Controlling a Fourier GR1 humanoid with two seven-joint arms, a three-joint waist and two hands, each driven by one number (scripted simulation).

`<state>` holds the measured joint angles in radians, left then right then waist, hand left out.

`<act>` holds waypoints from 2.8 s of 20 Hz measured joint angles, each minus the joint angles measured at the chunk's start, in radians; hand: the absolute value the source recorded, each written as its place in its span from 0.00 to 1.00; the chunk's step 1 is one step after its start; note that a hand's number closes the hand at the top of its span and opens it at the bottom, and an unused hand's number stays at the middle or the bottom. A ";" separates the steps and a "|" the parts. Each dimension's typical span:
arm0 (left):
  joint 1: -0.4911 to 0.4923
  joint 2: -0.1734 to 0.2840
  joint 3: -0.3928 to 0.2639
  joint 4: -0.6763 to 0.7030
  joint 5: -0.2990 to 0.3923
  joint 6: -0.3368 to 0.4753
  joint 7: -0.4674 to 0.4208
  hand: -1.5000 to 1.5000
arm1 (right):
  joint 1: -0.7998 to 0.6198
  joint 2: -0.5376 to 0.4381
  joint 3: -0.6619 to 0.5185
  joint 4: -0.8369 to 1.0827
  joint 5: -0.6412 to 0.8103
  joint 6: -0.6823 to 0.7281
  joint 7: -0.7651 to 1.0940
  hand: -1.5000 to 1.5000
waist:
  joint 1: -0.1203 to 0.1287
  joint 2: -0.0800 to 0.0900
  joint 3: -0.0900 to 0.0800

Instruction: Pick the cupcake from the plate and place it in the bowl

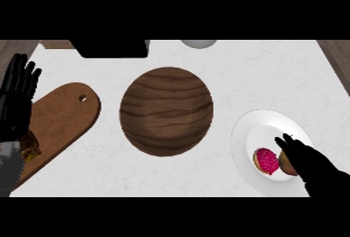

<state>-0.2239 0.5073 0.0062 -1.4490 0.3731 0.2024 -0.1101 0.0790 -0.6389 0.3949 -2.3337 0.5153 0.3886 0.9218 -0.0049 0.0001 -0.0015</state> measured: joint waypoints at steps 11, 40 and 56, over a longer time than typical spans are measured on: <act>0.002 -0.040 0.046 -0.028 -0.053 -0.033 0.042 0.50 | -0.023 0.112 -0.060 0.094 -0.042 0.079 -0.043 0.00 | 0.005 0.000 0.001; -0.003 -0.150 0.150 -0.054 -0.173 -0.117 0.088 0.50 | 0.020 0.273 -0.154 0.514 0.250 0.009 -0.490 0.00 | 0.004 0.000 0.002; -0.002 -0.178 0.197 -0.058 -0.204 -0.170 0.093 0.50 | -0.029 0.347 -0.210 0.782 0.365 -0.066 -0.601 1.00 | 0.005 0.000 0.002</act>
<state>-0.2262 0.3290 0.2035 -1.5074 0.1689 0.0321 -0.0170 0.0497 -0.2919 0.1851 -1.5519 0.8799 0.3222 0.3208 -0.0001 -0.0002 0.0001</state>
